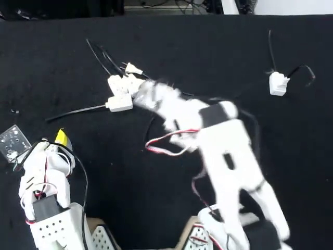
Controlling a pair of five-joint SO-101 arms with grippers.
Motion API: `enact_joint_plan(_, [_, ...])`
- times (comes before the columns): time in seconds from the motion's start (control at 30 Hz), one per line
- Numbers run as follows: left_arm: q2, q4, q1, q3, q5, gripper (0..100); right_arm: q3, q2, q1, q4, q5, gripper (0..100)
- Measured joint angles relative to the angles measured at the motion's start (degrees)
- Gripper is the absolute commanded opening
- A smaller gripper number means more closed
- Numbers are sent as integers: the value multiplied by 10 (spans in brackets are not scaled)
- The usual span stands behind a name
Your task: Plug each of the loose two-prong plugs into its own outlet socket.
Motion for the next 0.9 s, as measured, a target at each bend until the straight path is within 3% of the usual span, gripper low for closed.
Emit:
enact_joint_plan(0.23, [0, 0, 0, 0, 0, 191, -77, -61, 177, 6, 0, 10])
enact_joint_plan(0.47, [0, 0, 0, 0, 0, 191, -85, 29, 303, -85, -60, 10])
enact_joint_plan(0.9, [0, 0, 0, 0, 0, 191, -127, 302, 331, -274, -69, 10])
